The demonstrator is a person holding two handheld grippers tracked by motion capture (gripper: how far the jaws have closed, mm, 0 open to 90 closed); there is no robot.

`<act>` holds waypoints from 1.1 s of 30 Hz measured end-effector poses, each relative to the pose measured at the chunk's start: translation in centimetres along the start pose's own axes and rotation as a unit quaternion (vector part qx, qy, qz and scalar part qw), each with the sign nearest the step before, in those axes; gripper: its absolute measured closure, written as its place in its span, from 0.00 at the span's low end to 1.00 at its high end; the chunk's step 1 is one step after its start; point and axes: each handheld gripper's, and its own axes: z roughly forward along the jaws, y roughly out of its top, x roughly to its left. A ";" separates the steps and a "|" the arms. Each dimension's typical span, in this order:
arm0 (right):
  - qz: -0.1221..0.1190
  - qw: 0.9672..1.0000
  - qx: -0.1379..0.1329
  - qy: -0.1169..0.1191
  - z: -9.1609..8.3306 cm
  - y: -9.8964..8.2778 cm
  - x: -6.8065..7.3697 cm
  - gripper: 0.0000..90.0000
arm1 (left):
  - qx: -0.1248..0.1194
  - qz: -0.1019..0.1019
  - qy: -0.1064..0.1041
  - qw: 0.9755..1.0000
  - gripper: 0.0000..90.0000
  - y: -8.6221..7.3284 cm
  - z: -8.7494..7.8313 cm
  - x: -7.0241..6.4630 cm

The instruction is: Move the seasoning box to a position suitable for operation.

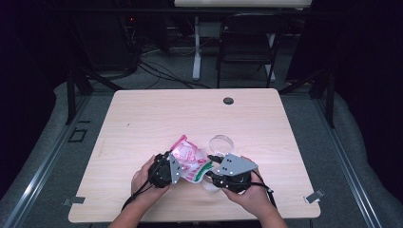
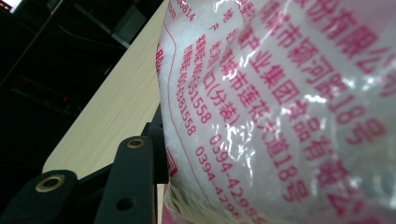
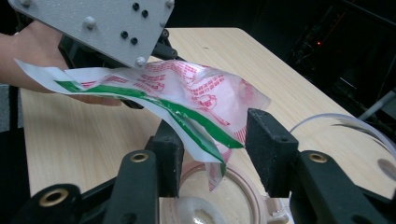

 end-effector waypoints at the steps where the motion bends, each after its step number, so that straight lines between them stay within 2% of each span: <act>1: -0.003 1.000 -0.001 0.002 0.0 0.0 0.1 0.66 | 0.000 0.001 0.001 1.000 0.66 0.1 -0.1 0.0; 7: -0.016 1.000 0.005 0.004 0.0 0.1 0.2 0.70 | -0.006 0.011 0.003 1.000 0.66 0.4 -0.4 -0.2; 12: -0.007 1.000 0.006 0.007 0.1 0.2 0.2 0.71 | -0.010 0.016 0.008 1.000 0.66 0.7 -0.6 -0.1; 17: -0.007 1.000 0.003 0.011 -0.2 0.3 -0.1 0.71 | -0.012 0.019 0.008 1.000 0.66 1.0 -0.7 -0.1; 19: -0.006 1.000 0.001 0.011 -0.2 0.3 -0.1 0.72 | -0.009 0.027 0.008 1.000 0.66 1.1 -0.8 -0.1; 23: -0.008 1.000 0.002 0.015 -0.3 0.4 -0.2 0.76 | -0.011 0.029 0.011 0.999 0.66 1.3 -0.8 -0.2; 28: -0.005 1.000 0.007 0.024 -0.2 0.4 -0.3 0.78 | -0.009 0.043 0.014 0.999 0.66 1.6 -1.0 -0.1; 33: -0.007 1.000 0.006 0.023 -0.1 0.4 -0.2 0.78 | -0.018 0.057 0.025 0.998 0.66 1.9 -1.2 -0.1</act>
